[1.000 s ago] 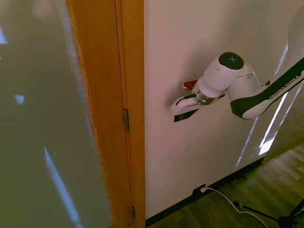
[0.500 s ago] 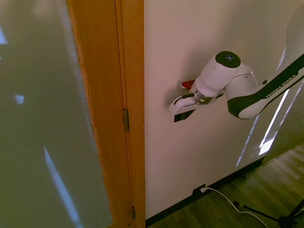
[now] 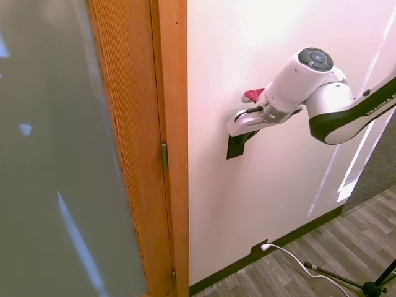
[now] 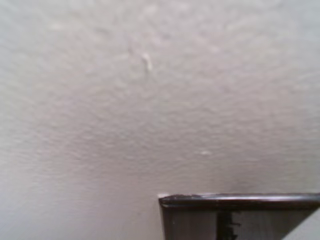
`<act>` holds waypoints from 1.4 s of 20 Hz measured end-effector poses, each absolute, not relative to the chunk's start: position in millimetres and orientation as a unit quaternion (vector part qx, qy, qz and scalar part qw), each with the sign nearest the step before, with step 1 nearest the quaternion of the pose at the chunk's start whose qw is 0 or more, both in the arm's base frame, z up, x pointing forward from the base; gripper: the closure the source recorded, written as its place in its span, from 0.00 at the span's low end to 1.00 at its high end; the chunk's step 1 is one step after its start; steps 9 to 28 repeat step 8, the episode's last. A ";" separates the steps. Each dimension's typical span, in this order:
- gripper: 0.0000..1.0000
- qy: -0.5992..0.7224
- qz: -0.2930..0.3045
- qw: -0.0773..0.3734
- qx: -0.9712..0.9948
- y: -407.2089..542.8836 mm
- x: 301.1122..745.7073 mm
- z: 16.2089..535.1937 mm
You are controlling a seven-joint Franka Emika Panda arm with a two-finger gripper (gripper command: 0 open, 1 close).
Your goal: Turn on the light
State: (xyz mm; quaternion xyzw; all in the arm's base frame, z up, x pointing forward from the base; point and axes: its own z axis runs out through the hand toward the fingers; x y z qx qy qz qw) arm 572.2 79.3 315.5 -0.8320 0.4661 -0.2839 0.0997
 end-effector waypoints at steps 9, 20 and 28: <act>1.00 0.467 -0.301 0.100 -0.825 85.0 522.1 351.4; 1.00 0.467 -0.301 0.100 -0.825 85.0 522.1 351.4; 1.00 0.467 -0.301 0.100 -0.825 85.0 522.1 351.4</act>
